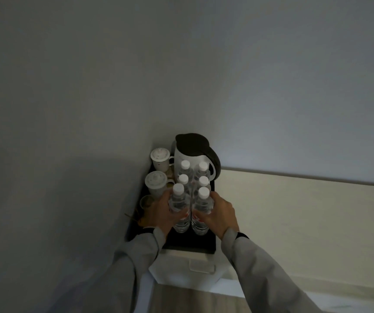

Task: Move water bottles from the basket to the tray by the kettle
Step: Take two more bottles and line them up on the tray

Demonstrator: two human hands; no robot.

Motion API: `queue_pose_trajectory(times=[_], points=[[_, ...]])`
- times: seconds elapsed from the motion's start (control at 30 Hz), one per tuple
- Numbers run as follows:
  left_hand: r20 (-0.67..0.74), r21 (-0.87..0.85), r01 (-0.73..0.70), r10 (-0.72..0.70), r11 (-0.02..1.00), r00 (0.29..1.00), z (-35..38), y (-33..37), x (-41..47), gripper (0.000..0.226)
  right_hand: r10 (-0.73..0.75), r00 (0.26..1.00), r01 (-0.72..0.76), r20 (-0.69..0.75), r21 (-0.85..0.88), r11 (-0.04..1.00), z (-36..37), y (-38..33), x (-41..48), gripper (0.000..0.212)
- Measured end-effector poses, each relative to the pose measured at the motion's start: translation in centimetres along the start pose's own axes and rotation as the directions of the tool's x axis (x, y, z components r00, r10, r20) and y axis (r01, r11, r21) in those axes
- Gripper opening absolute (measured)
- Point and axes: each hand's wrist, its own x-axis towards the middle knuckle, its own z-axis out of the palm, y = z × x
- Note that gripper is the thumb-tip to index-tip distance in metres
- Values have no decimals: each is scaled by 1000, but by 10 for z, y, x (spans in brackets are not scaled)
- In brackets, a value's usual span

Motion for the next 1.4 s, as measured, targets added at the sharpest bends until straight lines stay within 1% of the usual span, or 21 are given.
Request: queue_pose_trajectory(times=[0.17, 0.27, 0.33, 0.43, 0.57, 0.63, 0.7, 0.83, 0.97, 1.1, 1.23, 1.4], points=[[-1, -12, -13, 13, 1000, 1000, 8, -3, 3, 61, 11, 1000, -11, -12, 6, 1000, 5, 2, 3, 45], [-38, 1, -66, 66, 998, 997, 10, -1, 1, 55, 18, 1000, -18, -18, 9, 1000, 10, 5, 3, 47], [-47, 2, -88, 88, 996, 995, 10, -3, -1, 59, 20, 1000, -20, -16, 17, 1000, 14, 8, 1, 48], [-29, -21, -75, 74, 997, 997, 13, -7, -4, 59, 35, 999, -34, -9, 39, 999, 21, 13, -3, 54], [-26, -23, -117, 116, 993, 993, 16, -9, -5, 62, 46, 999, -46, 3, 81, 996, 23, 15, -5, 61], [-15, -28, -126, 126, 992, 992, 15, -6, -5, 57, 42, 999, -43, 15, 67, 997, 21, 16, -4, 63], [-22, 9, -129, 129, 992, 991, 14, -3, -3, 53, 37, 999, -39, 30, 44, 998, 18, 15, -2, 64], [20, 100, -55, 53, 993, 998, 10, -3, 1, 61, 35, 997, -34, 63, -10, 999, 15, 13, 0, 65], [69, 77, -39, 34, 996, 997, 5, -7, 8, 62, 36, 996, -33, 85, -42, 999, 14, 13, -2, 68], [116, 52, -87, 81, 995, 990, 3, -12, 15, 62, 30, 996, -27, 87, -35, 999, 15, 14, -5, 64], [141, 69, -137, 126, 988, 982, 0, -17, 19, 64, 24, 996, -20, 88, -39, 999, 14, 14, -5, 59], [186, 69, -220, 204, 973, 961, -6, -17, 24, 62, 15, 997, -11, 72, -55, 998, 15, 15, -5, 59]])
